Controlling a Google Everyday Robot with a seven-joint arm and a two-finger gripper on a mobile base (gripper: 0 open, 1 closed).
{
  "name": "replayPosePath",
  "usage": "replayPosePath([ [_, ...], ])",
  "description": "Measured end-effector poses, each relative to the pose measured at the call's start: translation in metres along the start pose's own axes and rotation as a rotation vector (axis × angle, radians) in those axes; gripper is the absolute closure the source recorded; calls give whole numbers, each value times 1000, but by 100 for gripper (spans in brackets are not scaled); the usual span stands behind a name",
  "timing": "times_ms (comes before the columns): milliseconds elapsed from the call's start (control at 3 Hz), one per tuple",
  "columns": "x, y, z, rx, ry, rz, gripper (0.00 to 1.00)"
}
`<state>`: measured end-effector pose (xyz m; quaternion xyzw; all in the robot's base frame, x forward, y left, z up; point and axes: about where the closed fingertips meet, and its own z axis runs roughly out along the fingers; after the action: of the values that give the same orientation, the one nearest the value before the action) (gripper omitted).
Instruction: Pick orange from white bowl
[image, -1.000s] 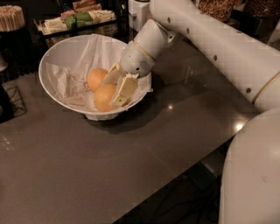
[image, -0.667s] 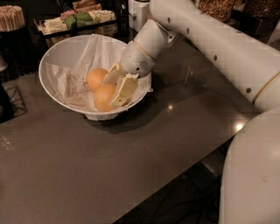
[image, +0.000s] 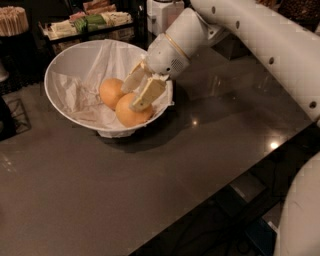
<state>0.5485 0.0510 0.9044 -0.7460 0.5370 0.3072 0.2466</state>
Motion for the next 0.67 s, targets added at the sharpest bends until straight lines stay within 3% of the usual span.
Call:
replayPosePath([
  [333, -21, 11, -47, 99, 17, -52, 100],
  [667, -24, 12, -48, 103, 18, -55, 100],
])
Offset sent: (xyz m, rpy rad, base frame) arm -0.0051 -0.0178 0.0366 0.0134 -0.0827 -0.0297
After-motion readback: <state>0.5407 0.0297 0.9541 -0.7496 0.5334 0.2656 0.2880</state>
